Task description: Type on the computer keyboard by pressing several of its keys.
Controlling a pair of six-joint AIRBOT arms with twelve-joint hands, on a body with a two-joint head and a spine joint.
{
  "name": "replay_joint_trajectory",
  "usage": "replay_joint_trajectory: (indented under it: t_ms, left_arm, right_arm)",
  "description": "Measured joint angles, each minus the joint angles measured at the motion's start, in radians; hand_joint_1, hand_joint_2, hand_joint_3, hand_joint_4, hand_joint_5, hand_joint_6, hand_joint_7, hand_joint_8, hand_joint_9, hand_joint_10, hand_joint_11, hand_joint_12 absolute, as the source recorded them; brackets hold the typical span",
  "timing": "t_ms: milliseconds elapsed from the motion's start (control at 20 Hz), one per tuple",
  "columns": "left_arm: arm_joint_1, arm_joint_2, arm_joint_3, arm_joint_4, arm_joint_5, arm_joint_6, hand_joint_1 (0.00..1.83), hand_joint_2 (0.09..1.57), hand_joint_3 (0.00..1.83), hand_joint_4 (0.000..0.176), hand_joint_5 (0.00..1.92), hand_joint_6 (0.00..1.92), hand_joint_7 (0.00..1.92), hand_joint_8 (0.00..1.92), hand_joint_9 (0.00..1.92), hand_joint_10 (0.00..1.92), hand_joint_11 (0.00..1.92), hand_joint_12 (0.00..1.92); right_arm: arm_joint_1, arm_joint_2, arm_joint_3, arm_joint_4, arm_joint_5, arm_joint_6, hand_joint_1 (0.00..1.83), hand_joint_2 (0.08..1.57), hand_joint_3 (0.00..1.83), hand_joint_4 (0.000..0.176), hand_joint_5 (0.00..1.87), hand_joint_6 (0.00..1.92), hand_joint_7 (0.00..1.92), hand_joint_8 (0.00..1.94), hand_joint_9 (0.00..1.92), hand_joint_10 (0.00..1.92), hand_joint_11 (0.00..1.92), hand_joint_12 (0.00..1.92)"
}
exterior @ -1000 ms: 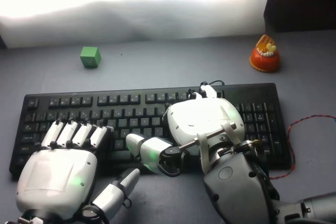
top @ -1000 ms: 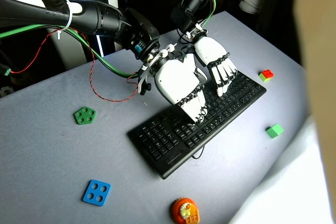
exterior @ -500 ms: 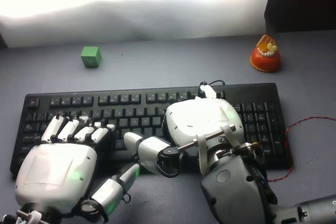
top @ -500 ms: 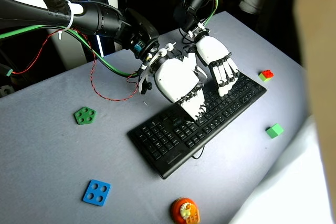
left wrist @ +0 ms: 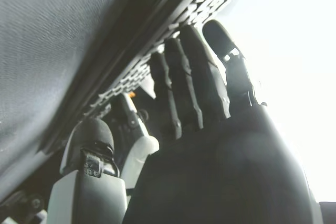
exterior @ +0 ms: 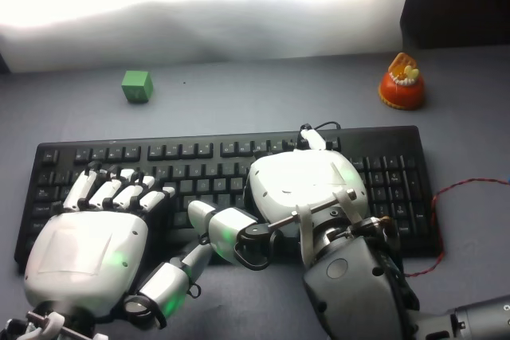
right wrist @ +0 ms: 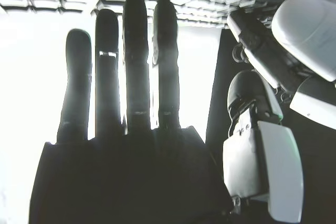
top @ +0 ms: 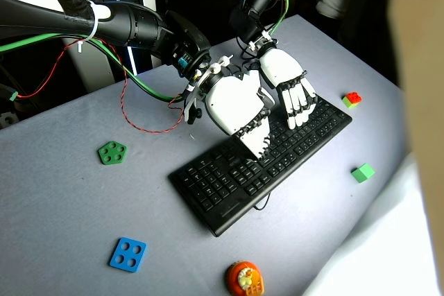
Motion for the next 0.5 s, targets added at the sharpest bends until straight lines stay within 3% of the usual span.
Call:
replay_joint_trajectory:
  t_ms: [100,150,200,250,300,350,500]
  left_arm:
    - [0.0,0.0,0.0,-0.001,0.0,0.0,0.2,1.27,0.0,0.0,0.56,0.03,0.71,0.04,0.55,0.26,0.0,1.03]
    - [0.0,0.001,0.0,0.0,0.0,0.0,0.19,1.28,0.0,0.0,0.51,0.01,0.69,0.03,0.53,0.42,0.0,1.22]
    - [0.0,0.001,0.0,0.001,0.0,0.0,0.19,1.28,0.0,0.0,0.51,0.01,0.69,0.03,0.53,0.42,0.0,1.22]
    - [0.0,0.005,0.0,0.002,0.004,0.0,0.18,1.29,0.0,0.0,0.5,0.0,0.69,0.02,0.5,0.6,0.0,1.42]
    - [0.0,0.007,-0.001,0.003,0.006,0.001,0.18,1.29,0.0,0.0,0.5,0.0,0.69,0.02,0.5,0.6,0.0,1.42]
    - [-0.003,0.007,-0.002,0.004,0.005,0.001,0.16,1.3,0.0,0.0,0.54,0.02,0.63,0.0,0.32,0.84,0.0,1.58]
    - [-0.006,0.018,-0.009,0.004,0.018,0.001,0.15,1.3,0.0,0.0,0.55,0.02,0.65,0.01,0.31,0.87,0.0,1.58]
  right_arm:
    - [0.0,0.0,0.0,-0.009,0.002,0.0,0.02,1.18,0.0,0.0,0.66,0.02,0.97,0.03,0.72,0.84,0.18,1.7]
    - [0.0,0.0,0.001,-0.013,0.001,-0.001,0.02,1.18,0.0,0.0,0.65,0.01,0.97,0.03,0.65,1.03,0.24,1.72]
    - [0.0,0.0,0.003,-0.013,0.0,0.002,0.02,1.18,0.0,0.0,0.65,0.01,0.97,0.03,0.65,1.03,0.24,1.72]
    - [0.0,0.001,0.003,-0.013,-0.002,0.003,0.0,1.19,0.0,0.0,0.67,0.01,0.95,0.02,0.59,1.13,0.28,1.78]
    - [0.0,0.001,0.003,-0.013,-0.003,0.003,0.0,1.19,0.0,0.0,0.67,0.01,0.95,0.02,0.59,1.13,0.28,1.78]
    - [0.0,0.001,0.003,-0.014,-0.003,0.003,0.0,1.2,0.0,0.0,0.68,0.01,0.92,0.0,0.51,1.26,0.31,1.85]
    - [0.0,0.001,0.002,-0.013,-0.003,0.003,0.0,1.2,0.0,0.0,0.69,0.01,0.9,0.0,0.51,1.28,0.31,1.85]
